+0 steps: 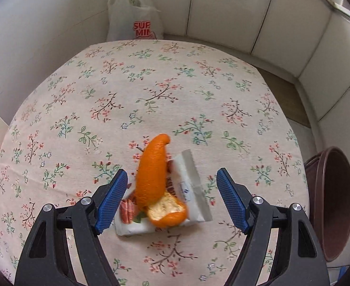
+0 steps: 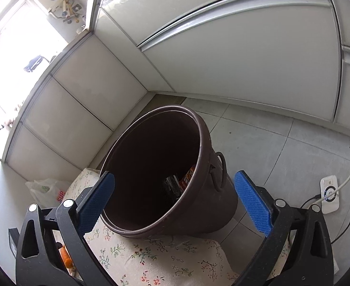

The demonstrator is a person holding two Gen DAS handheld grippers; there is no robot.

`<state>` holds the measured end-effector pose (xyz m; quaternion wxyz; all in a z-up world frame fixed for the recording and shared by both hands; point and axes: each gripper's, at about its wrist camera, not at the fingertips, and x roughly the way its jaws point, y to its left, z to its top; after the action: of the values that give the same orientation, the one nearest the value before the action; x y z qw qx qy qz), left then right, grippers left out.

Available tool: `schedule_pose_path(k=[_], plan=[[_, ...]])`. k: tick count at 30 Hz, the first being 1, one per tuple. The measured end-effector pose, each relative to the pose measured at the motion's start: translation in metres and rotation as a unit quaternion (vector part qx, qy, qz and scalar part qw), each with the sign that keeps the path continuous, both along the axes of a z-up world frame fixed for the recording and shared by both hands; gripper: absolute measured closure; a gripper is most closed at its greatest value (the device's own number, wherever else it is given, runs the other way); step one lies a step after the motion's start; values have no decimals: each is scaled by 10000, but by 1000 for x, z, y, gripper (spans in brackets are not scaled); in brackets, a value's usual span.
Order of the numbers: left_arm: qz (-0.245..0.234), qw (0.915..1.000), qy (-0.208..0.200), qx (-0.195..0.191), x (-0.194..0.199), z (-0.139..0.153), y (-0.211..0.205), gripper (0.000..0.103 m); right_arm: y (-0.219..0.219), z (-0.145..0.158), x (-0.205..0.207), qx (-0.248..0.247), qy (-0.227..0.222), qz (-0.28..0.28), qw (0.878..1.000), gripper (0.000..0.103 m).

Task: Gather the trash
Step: 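Grasp the orange peel with the left gripper and lift it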

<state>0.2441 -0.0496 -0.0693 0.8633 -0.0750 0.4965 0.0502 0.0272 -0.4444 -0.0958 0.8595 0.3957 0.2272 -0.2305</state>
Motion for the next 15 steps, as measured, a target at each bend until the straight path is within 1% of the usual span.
schedule_pose_path(k=[3,4,5,10,12,15], plan=[[-67,9999,16,-118,0,-4,8,28,5,2,2,-98,51,46,9999,6],[-83,9999,24,-146,1,-6,9,30,6,2,3,-132,58,48,9999,6],[-87,9998,38,-199,1,-7,10,35,7,3,3,-166,58,52,9998,6],[109,9963,248,-811,9,-22,29,48,15,8,6,-374,102,112,9992,6],[188,9940,327,-1024,11,-28,37,49,19,11,9,-482,133,169,9986,6],[263,9939,263,-1043,11,-28,44,49,26,14,12,-670,164,278,9972,6]])
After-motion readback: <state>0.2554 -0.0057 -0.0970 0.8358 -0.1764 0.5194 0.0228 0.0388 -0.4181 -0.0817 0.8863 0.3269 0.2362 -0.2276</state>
